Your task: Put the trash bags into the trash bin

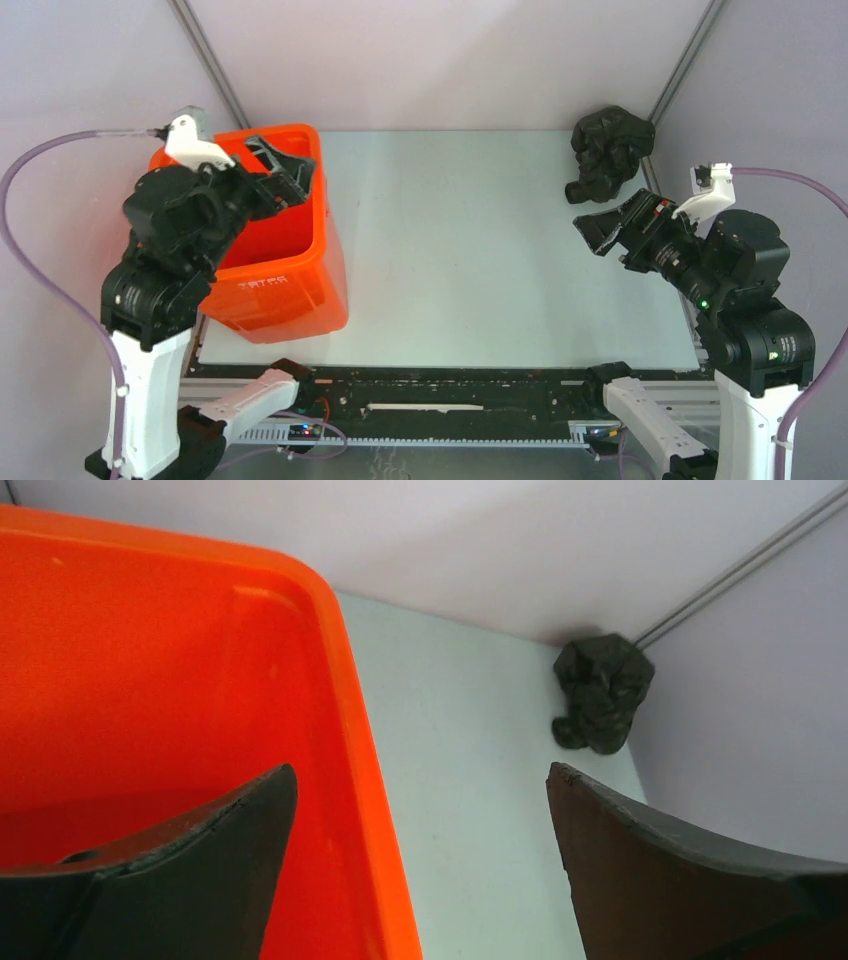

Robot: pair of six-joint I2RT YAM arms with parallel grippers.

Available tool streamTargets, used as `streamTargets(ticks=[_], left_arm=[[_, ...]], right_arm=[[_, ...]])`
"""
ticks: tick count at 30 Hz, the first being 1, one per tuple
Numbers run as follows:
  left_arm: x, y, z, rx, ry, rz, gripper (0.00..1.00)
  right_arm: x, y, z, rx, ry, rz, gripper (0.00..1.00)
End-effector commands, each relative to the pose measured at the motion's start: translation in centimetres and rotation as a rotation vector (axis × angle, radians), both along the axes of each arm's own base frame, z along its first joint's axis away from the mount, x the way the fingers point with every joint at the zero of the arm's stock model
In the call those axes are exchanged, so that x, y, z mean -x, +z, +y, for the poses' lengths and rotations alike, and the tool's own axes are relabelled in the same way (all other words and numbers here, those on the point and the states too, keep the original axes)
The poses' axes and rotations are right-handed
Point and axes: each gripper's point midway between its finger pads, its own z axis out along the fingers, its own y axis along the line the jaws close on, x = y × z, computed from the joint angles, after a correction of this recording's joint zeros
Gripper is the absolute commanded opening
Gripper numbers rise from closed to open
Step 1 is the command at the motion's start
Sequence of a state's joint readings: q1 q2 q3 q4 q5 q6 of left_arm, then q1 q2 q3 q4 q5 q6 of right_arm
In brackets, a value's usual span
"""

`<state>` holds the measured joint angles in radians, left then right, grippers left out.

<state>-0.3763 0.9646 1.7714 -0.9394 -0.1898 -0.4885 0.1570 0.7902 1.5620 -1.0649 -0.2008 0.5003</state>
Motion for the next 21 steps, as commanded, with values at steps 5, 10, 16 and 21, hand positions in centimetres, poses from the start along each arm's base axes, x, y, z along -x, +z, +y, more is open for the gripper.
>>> streamTargets(ticks=[5, 10, 16, 21], left_arm=[[-0.8, -2.5, -0.1, -0.101, 0.031, 0.106, 1.00], [-0.6, -3.4, -1.7, -0.086, -0.048, 0.134, 1.00], [0.2, -4.7, -6.9, -0.081, -0.232, 0.156, 1.00], [0.9, -6.3, -9.4, -0.110, -0.264, 0.189, 1.00]], right_arm=[[-0.9, -2.3, -1.7, 0.079, -0.077, 0.057, 1.00], [-1.2, -3.2, -1.4, 0.086, -0.056, 0.080, 1.00], [-1.3, -3.9, -1.1, 0.083, -0.042, 0.094, 1.00], [-1.1, -4.0, -1.2, 0.080, -0.050, 0.094, 1.00]])
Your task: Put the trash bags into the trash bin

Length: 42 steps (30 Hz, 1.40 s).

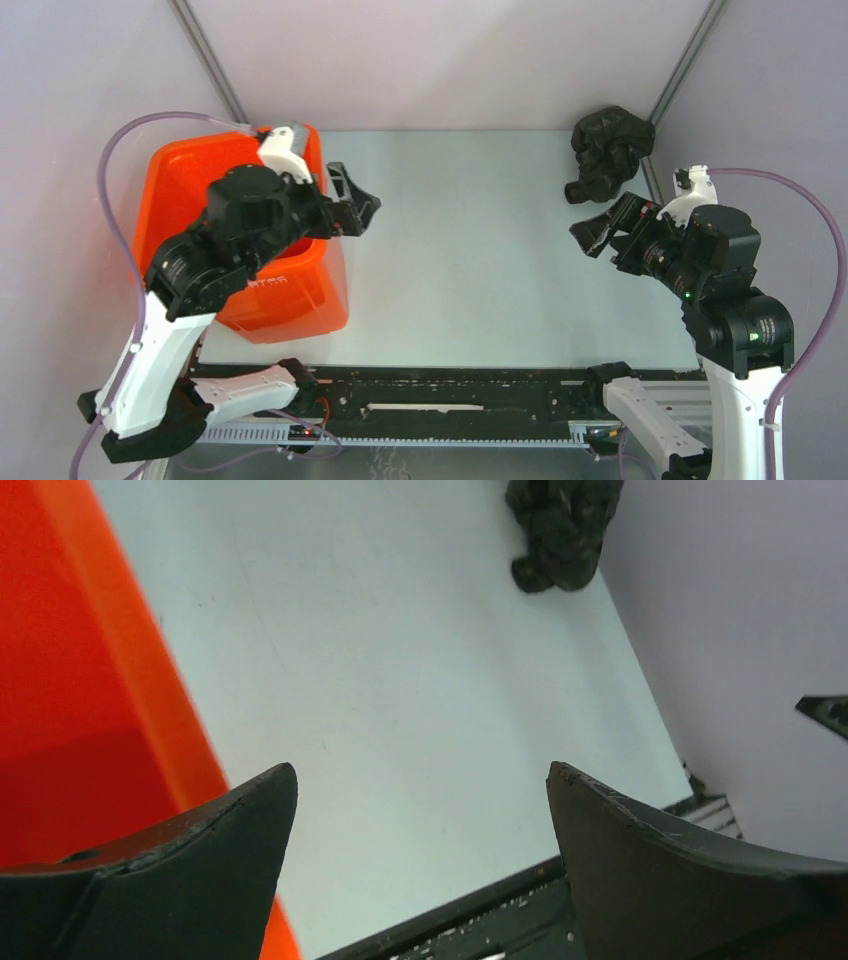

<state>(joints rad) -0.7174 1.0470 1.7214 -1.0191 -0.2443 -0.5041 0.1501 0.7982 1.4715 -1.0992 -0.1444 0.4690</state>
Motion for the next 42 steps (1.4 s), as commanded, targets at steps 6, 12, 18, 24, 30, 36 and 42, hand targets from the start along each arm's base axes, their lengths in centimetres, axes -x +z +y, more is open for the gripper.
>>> streamTargets(ticks=[6, 12, 18, 24, 30, 36, 42], left_arm=[[-1.1, 0.2, 3.7, -0.135, 0.226, -0.046, 1.00], [-1.4, 1.1, 8.6, -0.098, 0.427, -0.071, 1.00], [-4.2, 0.9, 9.5, 0.073, 0.475, -0.040, 1.00], [-7.9, -0.1, 11.2, 0.322, 0.582, 0.037, 0.99], [-10.1, -5.9, 14.1, 0.270, 0.748, 0.178, 0.94], [-11.8, -10.6, 16.9, 0.071, 0.852, 0.256, 0.93], [-14.5, -14.0, 16.4, 0.214, 0.794, 0.289, 0.89]], right_arm=[[0.4, 0.2, -0.3, 0.008, -0.006, -0.029, 1.00], [0.6, 0.0, -0.3, -0.009, -0.019, -0.018, 1.00], [0.8, 0.1, -0.1, -0.029, -0.017, -0.016, 1.00], [1.4, 0.2, 0.2, -0.062, -0.013, -0.007, 1.00], [2.0, 0.4, 0.3, -0.086, -0.015, -0.009, 1.00], [2.5, 0.4, 0.6, -0.095, 0.004, 0.008, 1.00], [2.4, -0.5, 0.5, -0.079, 0.003, 0.036, 1.00]])
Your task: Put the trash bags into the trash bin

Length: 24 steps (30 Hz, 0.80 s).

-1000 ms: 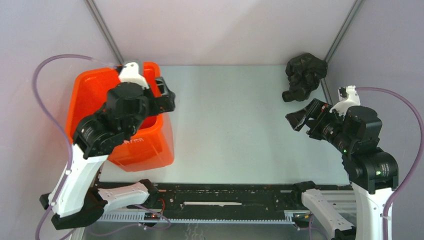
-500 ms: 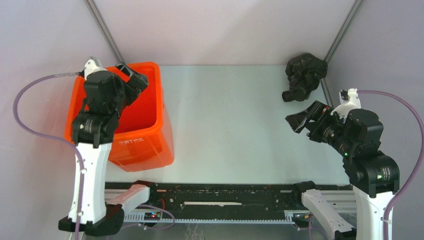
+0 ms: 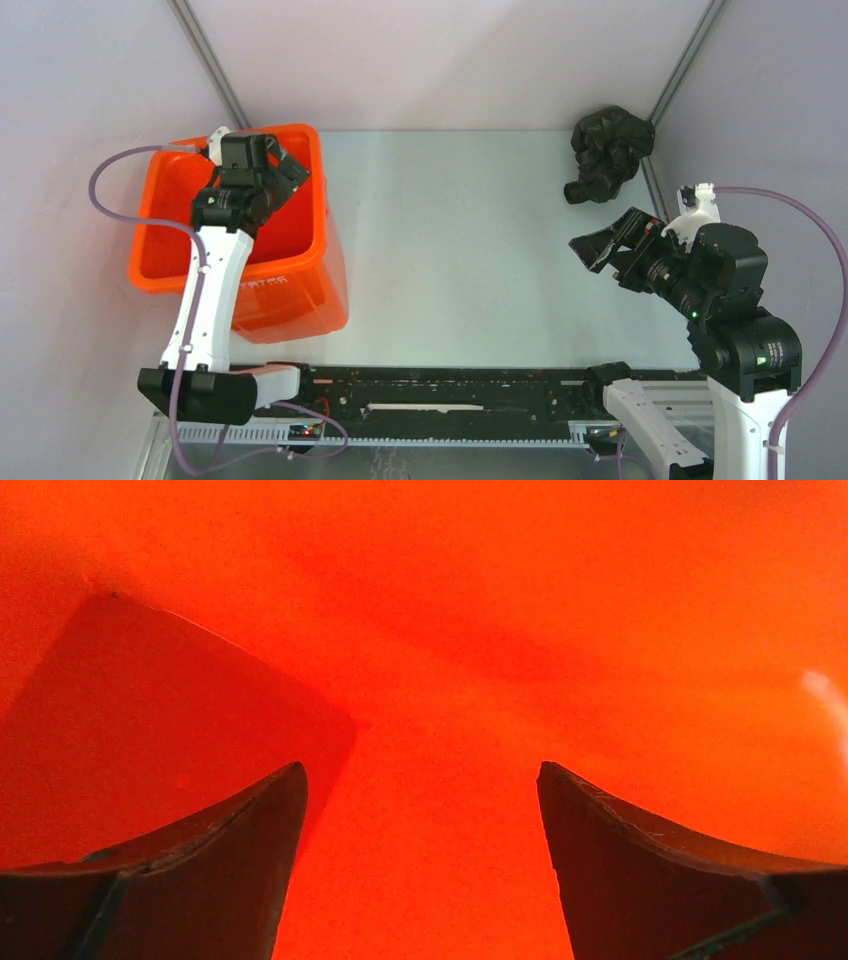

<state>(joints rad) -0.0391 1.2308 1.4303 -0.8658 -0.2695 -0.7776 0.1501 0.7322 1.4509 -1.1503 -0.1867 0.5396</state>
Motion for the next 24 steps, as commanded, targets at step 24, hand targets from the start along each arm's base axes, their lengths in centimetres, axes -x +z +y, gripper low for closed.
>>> streamTargets(ticks=[24], left_arm=[[-16.4, 0.2, 0.7, 0.074, -0.103, -0.267, 0.89]], right_arm=[[-3.4, -0.6, 0.0, 0.027, -0.020, 0.062, 1.00]])
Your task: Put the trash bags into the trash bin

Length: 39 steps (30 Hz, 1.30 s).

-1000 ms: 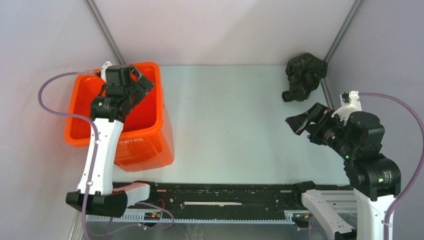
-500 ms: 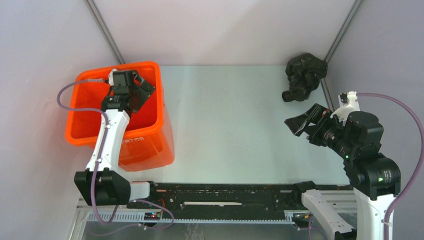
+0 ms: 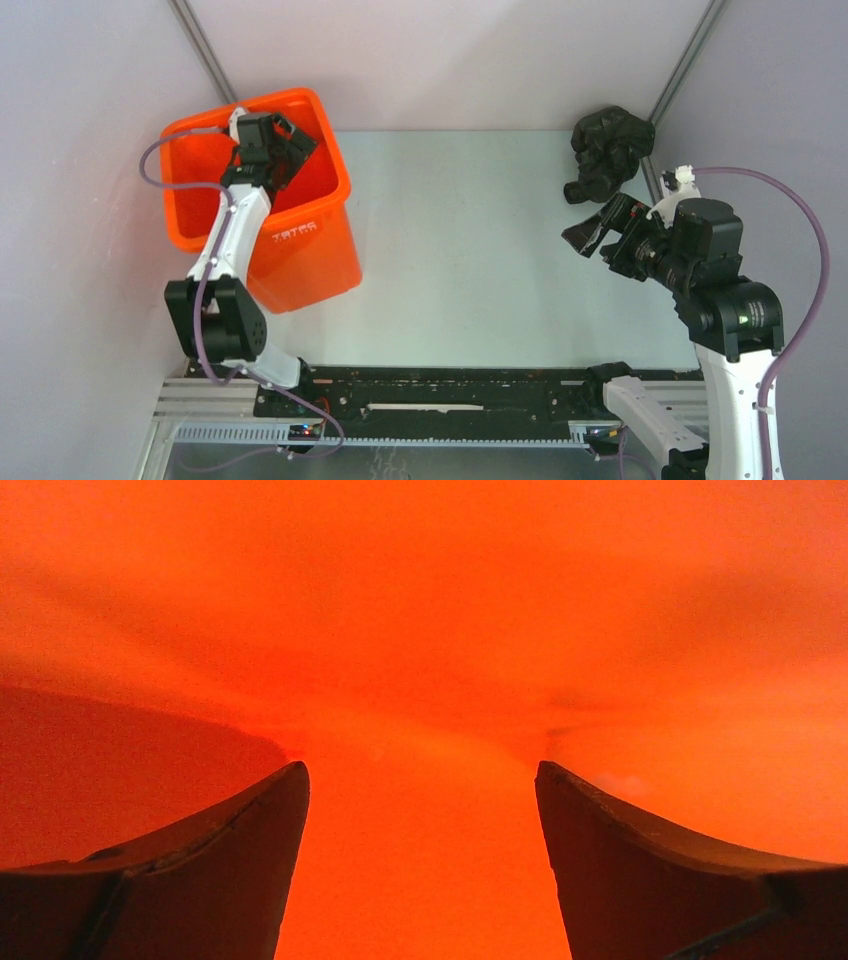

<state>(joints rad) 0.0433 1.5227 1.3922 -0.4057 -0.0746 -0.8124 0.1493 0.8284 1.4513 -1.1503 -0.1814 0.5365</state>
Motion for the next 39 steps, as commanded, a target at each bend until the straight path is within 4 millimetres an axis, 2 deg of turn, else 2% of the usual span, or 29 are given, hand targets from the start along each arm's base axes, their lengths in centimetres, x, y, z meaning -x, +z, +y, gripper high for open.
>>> streamTargets(ticks=[1, 5, 8, 10, 13, 16, 19, 20, 21, 22, 25, 26, 30, 32, 36, 39], left_arm=[[-5.2, 3.9, 1.2, -0.072, -0.032, -0.130, 0.89], [-7.4, 5.0, 2.0, -0.107, -0.027, -0.151, 0.91], [-8.1, 5.9, 2.2, -0.109, -0.024, -0.154, 0.92], [-7.9, 6.9, 1.9, -0.098, -0.033, -0.156, 0.91], [-6.2, 8.5, 1.0, -0.085, -0.056, -0.161, 0.92], [-3.1, 10.3, 0.5, -0.092, -0.072, -0.170, 0.92], [1.1, 13.5, -0.4, -0.100, -0.098, -0.225, 0.93], [2.0, 13.4, -0.7, -0.095, -0.106, -0.218, 0.93], [4.0, 14.6, -1.0, -0.092, -0.108, -0.240, 0.93], [5.6, 14.9, -1.2, -0.079, -0.105, -0.239, 0.93], [10.8, 14.6, -2.8, -0.030, -0.152, -0.219, 0.94], [12.5, 14.5, -3.3, -0.029, -0.172, -0.218, 0.98], [18.8, 13.3, -3.7, -0.112, -0.212, -0.177, 1.00], [21.3, 13.3, -2.5, -0.178, -0.183, -0.163, 1.00], [24.4, 15.6, -2.1, -0.287, -0.224, -0.235, 1.00], [25.4, 17.7, -3.8, -0.308, -0.338, -0.331, 1.00]], right_arm=[[-1.2, 0.9, -0.3, 0.010, -0.016, -0.026, 1.00], [-1.7, 0.5, -0.4, 0.021, -0.025, -0.006, 1.00], [-1.8, 0.3, -0.5, 0.025, -0.034, 0.005, 1.00], [-1.8, 0.3, -0.5, 0.025, -0.033, 0.012, 1.00], [-2.0, 0.3, -0.2, 0.019, -0.017, 0.027, 1.00], [-1.9, 0.3, 0.2, 0.020, 0.019, 0.038, 1.00], [-1.8, -0.6, 0.8, 0.023, 0.065, 0.053, 1.00], [-1.9, -1.1, 1.0, 0.024, 0.079, 0.056, 1.00], [-2.0, -1.5, 1.1, 0.022, 0.089, 0.060, 1.00], [-2.1, -2.1, 1.3, 0.021, 0.099, 0.069, 1.00], [-2.8, -3.7, 1.8, 0.012, 0.114, 0.104, 1.00], [-3.0, -4.0, 2.0, 0.005, 0.118, 0.118, 1.00], [-4.3, -4.7, 2.8, 0.001, 0.121, 0.146, 1.00], [-5.0, -4.9, 3.2, 0.000, 0.119, 0.154, 1.00], [-7.1, -6.5, 3.3, 0.002, 0.075, 0.211, 1.00], [-9.2, -8.1, 3.0, -0.004, 0.022, 0.271, 1.00]])
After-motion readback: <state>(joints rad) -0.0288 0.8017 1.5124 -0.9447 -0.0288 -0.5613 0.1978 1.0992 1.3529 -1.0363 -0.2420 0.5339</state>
